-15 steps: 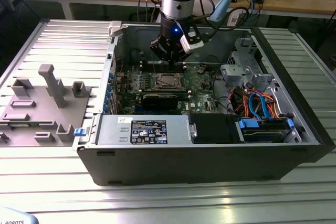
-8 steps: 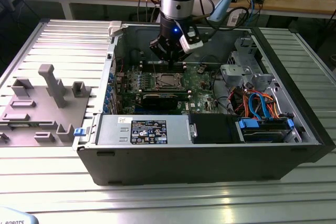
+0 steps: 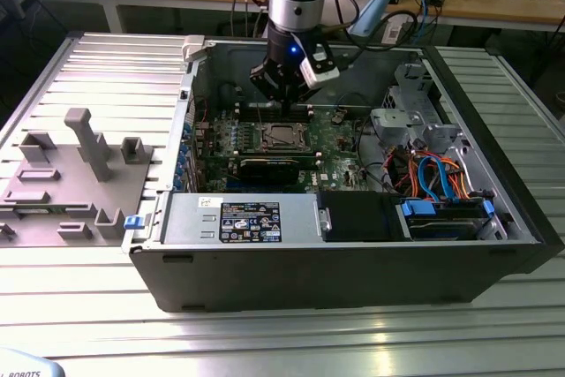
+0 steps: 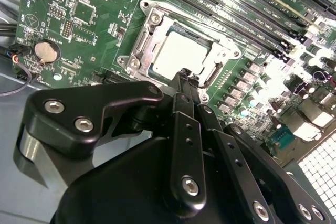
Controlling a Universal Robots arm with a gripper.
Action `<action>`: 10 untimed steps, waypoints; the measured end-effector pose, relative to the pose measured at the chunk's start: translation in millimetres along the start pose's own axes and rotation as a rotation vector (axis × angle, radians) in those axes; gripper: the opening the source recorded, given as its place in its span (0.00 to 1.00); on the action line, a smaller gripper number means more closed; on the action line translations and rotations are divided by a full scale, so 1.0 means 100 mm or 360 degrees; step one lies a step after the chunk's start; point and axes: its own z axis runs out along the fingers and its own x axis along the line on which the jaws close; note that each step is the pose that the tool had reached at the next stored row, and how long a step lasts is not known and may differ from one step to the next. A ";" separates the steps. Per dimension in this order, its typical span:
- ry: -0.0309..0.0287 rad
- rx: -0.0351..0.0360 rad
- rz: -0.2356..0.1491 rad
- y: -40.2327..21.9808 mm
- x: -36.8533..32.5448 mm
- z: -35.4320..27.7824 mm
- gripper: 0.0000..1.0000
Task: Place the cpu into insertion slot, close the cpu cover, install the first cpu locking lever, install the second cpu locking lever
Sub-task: 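Install the first cpu locking lever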
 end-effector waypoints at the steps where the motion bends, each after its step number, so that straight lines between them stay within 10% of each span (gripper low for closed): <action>1: 0.00001 0.0000 0.0000 0.003 0.000 -0.001 0.11; 10: 0.00002 -0.0008 0.0000 0.019 0.002 0.000 0.11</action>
